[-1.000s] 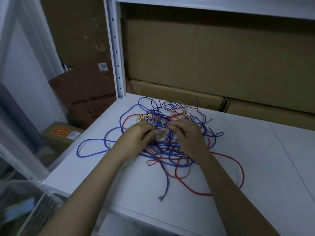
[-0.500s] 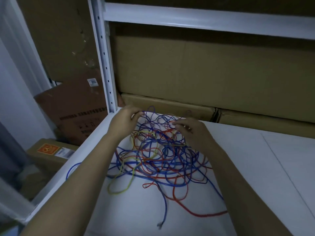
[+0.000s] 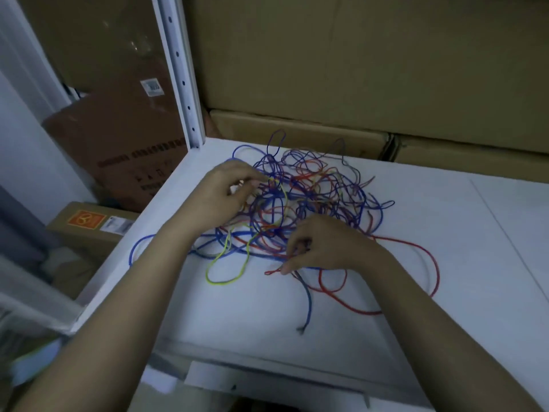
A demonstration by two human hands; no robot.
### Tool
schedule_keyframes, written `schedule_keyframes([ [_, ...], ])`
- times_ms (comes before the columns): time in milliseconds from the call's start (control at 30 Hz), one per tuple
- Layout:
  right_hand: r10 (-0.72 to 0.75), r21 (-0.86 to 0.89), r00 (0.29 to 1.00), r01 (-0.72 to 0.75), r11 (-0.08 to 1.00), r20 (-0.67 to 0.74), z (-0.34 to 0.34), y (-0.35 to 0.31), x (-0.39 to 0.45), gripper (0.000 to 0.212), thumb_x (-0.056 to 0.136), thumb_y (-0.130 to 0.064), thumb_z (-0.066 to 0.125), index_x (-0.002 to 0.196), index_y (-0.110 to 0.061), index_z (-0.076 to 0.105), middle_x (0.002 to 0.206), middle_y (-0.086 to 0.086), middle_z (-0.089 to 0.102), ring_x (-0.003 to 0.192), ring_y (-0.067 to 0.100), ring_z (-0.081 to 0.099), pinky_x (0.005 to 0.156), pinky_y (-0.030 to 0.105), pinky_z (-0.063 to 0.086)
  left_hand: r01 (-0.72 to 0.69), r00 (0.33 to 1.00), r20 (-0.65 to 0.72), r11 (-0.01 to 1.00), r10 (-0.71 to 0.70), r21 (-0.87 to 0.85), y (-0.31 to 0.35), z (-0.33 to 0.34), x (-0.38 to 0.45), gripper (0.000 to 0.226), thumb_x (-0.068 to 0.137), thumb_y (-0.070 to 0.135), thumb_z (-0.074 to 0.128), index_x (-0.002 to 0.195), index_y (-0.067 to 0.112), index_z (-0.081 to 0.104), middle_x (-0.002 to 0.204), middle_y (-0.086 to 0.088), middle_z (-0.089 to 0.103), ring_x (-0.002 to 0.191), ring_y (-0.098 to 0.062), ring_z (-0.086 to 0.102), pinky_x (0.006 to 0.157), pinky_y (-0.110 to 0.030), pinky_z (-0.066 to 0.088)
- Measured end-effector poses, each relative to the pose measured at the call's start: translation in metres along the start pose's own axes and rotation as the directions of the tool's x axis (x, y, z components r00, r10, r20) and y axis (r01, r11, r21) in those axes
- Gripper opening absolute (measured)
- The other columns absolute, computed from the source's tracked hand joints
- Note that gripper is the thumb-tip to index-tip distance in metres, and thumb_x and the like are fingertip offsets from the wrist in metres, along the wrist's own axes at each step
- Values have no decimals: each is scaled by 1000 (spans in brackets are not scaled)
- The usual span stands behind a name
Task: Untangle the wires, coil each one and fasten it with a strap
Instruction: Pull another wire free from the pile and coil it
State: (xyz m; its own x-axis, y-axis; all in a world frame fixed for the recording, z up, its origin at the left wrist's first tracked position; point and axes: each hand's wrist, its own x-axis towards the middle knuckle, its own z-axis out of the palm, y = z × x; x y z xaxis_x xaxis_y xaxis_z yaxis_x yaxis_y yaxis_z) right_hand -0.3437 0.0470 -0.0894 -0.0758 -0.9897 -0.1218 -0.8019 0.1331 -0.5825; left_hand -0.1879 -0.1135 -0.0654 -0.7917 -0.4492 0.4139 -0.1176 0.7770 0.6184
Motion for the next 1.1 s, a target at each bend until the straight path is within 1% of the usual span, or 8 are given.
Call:
schedule_keyframes([
  [100,0,-146,997,12,989,82,8,-3,6,16,82,-31,73,90,-17,75,78,-10,66,72,5,59,65,22,49,-23,998,61,1000,22,11,11,14,-4,20,95,5,56,106,11,71,101,-6,65,90,-20,60,77,-29,47],
  [233,81,0,984,-82,997,-161,1,4,11,5,86,-18,66,84,-20,61,70,-11,55,70,12,54,55,14,38,-61,986,153,998,59,5,13,24,-13,12,91,20,65,97,13,72,88,-7,64,84,-18,56,75,-34,44],
  [400,203,225,862,-107,969,-465,-13,14,5,4,91,-16,65,91,-20,65,79,-3,66,73,11,63,69,20,51,-22,945,307,916,-111,400,-11,34,-20,50,82,50,68,124,23,62,137,2,50,129,-23,39,106,-40,32],
  [567,121,266,981,-77,961,-153,-17,9,-14,21,82,-23,74,102,-22,69,95,-9,68,89,6,63,78,12,48,54,958,218,862,-188,505,-29,35,-28,51,85,37,68,132,24,53,150,6,35,137,-20,26,104,-33,16],
  [700,110,-134,993,-104,986,34,7,6,-17,50,72,-46,79,116,-28,62,102,-14,52,99,3,42,81,20,42,72,984,106,863,-144,499,-22,41,-33,41,81,22,71,120,21,57,132,4,48,130,-20,34,111,-40,0],
  [867,141,-54,983,-148,988,-114,8,14,-26,16,83,-17,72,98,-18,70,78,-11,59,69,1,54,63,21,44,23,995,-94,903,20,428,-3,42,-37,17,77,11,65,89,17,55,89,6,44,94,-23,47,106,-39,9],
  [967,176,0,954,-181,983,-241,-1,16,-32,13,83,-18,73,96,-16,72,79,-10,64,75,7,61,65,13,48,-84,996,-13,940,94,330,10,47,-37,9,86,27,53,86,24,61,89,11,54,93,-13,51,98,-31,13],
  [1100,-24,-256,916,-86,963,-401,-10,9,-34,13,87,-11,67,98,-11,72,95,5,66,88,20,59,77,33,49,-63,996,75,978,49,200,17,57,-32,18,99,29,51,97,26,68,88,14,61,89,-5,53,92,-27,14],
])
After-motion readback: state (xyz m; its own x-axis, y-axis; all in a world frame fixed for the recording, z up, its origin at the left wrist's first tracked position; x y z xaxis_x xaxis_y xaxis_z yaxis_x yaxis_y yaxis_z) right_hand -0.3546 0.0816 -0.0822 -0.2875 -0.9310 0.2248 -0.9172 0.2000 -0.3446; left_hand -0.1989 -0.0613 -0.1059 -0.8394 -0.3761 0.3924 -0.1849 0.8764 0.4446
